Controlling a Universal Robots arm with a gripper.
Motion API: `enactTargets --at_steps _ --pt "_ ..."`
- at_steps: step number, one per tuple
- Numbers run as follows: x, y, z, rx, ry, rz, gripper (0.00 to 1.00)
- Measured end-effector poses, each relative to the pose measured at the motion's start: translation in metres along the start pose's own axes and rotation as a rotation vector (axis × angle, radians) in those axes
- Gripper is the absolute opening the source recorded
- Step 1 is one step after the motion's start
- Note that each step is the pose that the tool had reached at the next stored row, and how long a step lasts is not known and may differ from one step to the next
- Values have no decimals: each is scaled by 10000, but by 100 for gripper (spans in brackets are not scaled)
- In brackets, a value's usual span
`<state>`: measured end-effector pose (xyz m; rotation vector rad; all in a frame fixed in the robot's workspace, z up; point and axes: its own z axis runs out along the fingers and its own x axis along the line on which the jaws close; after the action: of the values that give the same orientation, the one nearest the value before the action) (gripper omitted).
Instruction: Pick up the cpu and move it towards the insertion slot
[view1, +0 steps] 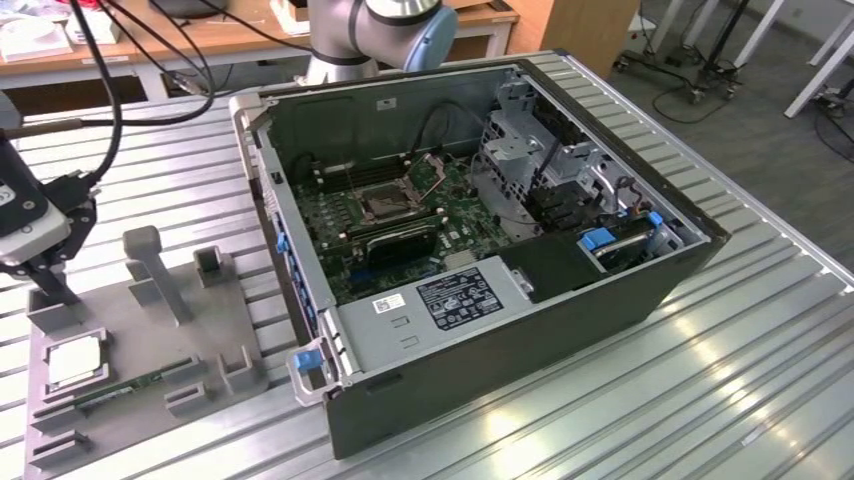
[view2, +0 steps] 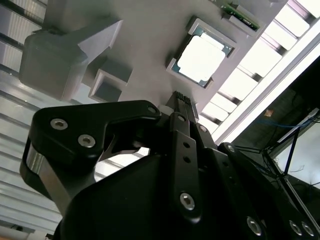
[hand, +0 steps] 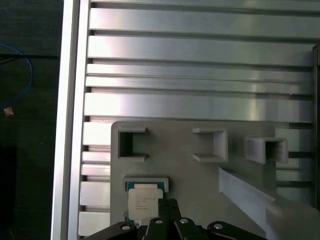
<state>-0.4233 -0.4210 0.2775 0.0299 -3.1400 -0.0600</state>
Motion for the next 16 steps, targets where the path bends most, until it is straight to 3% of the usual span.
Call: enactTargets --at_steps 11,16 --pt "2 -135 29 0 0 -1 11" --pt "3 -157 36 0 -1 1 11"
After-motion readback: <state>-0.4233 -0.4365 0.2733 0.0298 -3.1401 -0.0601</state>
